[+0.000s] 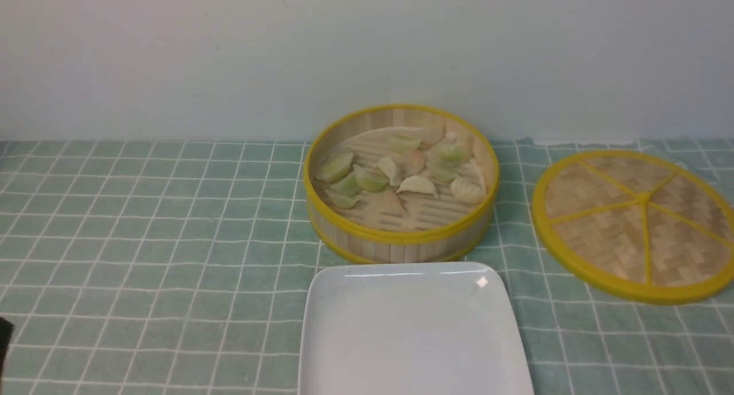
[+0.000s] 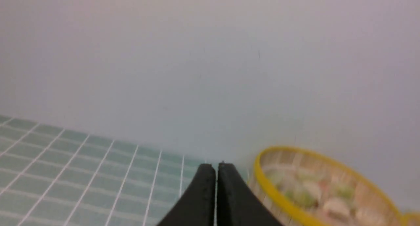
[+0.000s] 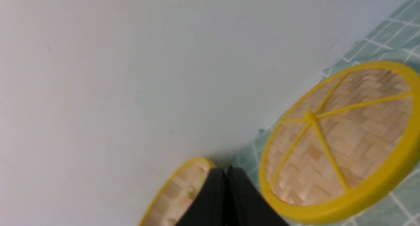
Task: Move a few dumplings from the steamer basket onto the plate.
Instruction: Use the left arm to grab a dumpling from the steamer
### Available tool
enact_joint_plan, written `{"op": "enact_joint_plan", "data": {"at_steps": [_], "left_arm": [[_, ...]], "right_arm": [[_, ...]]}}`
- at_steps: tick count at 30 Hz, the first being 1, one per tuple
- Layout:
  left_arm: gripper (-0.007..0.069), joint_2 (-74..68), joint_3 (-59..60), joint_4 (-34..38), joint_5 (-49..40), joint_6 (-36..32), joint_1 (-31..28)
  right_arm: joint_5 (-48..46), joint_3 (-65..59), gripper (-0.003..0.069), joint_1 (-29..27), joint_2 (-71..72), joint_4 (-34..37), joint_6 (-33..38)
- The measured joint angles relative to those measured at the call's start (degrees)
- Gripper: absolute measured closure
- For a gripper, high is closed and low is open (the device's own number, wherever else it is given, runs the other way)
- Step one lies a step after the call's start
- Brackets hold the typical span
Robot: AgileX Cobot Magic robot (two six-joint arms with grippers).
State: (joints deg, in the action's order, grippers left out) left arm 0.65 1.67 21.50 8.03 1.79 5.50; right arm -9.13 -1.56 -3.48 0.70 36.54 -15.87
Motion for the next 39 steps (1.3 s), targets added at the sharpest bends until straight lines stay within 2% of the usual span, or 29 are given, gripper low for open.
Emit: {"op": "enact_joint_plan", "data": {"at_steps": [3, 5, 9, 11, 14, 16, 20, 23, 28, 32, 39], "left_arm": [[0.0631, 0.0, 0.0, 4.2, 10.4, 1.6, 0.0], [0.0631, 0.0, -0.8, 5.1, 13.8, 3.6, 0.0], [0.0631, -0.6, -8.5, 3.4, 10.5, 5.9, 0.0], [0.0631, -4.8, -17.2, -1.7, 0.6, 5.6, 0.0], [0.0631, -14.5, -27.6, -8.1, -15.9, 5.4, 0.0], [0.0631, -22.7, -34.0, -9.7, -27.3, 4.6, 0.0], [0.0631, -43.7, -46.8, -10.2, -49.8, 0.8, 0.0], [0.0631, -58.1, -52.9, -8.4, -58.3, -2.7, 0.0], [0.0631, -77.1, -60.3, -2.0, -60.5, -11.0, 0.8], [0.0631, -84.4, -65.9, -0.3, -60.7, -14.3, 4.9], [0.0631, -92.6, -77.8, -2.5, -58.1, -15.0, 13.4]], "right_arm": [[1.1, 0.0, 0.0673, 0.0, 0.0, 3.5, -0.4], [2.0, 0.0, 0.0673, 0.0, 0.0, 4.5, -0.4], [4.6, 0.1, 0.0673, 0.0, 0.0, 7.2, -1.1], [3.4, 2.7, 0.0673, 0.0, 0.0, 8.2, -0.8], [-3.1, 11.8, 0.0673, 0.0, 0.0, 6.3, 5.9], [-9.2, 18.0, 0.0673, 0.0, -1.3, 4.5, 11.6], [-29.2, 32.9, 0.0673, 0.0, -9.9, 1.2, 24.2], [-45.2, 40.7, 0.0673, 0.0, -19.7, -2.3, 27.4], [-60.1, 45.6, 0.0673, 0.0, -32.1, -7.8, 28.1], [-62.5, 45.8, 0.0673, 0.0, -35.4, -9.7, 28.5], [-61.5, 45.8, 0.0673, 0.0, -35.6, -11.8, 29.7]]}}
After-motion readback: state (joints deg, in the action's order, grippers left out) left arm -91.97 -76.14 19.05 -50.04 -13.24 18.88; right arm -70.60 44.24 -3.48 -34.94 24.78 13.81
